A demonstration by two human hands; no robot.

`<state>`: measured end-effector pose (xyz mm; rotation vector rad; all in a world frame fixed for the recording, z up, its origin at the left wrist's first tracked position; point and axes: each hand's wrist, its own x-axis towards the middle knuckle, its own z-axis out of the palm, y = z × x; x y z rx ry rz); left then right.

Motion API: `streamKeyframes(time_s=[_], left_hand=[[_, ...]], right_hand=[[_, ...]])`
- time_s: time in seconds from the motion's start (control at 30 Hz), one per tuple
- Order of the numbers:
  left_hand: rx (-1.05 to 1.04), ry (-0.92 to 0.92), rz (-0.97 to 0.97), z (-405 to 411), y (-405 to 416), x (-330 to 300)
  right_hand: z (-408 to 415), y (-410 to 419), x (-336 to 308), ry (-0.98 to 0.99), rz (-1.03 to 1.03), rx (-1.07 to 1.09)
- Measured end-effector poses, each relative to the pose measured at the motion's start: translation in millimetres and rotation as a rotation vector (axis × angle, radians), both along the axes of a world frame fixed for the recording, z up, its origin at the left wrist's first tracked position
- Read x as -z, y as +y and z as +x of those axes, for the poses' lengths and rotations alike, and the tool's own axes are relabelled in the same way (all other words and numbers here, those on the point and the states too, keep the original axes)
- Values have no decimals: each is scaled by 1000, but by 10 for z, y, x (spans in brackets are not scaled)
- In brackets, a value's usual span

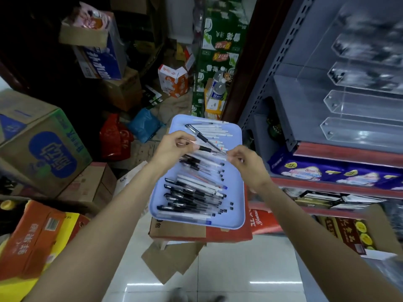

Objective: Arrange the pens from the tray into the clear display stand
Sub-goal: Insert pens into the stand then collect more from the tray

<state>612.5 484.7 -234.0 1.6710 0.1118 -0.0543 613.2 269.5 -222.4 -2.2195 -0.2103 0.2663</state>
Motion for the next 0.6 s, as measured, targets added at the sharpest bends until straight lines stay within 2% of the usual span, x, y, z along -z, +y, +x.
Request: streamKeyframes(time_s=[0.17,0.3,0.4,0.5,0.53,0.6], left_hand=[[-145,62,-294,209,-497,-461],[0,39,-445,353,-1126,-791],[164,-12,-356,424,-1684,-1029],[164,-126,-212,595,-2183,-1299],[170,-180,-137,668,-2341,-1391],[246,-308,122,820,-2680,-1569]], right_hand=[[-18,-328,-350,48,310,88],[-16,-695,-588,20,526,154],[60,-1037,-772,12,600,189],[266,-1565,-984,-97,384,177],[356,-1782,-1090,-140,323,191],[526,-2243,-1333,-237,346,223]])
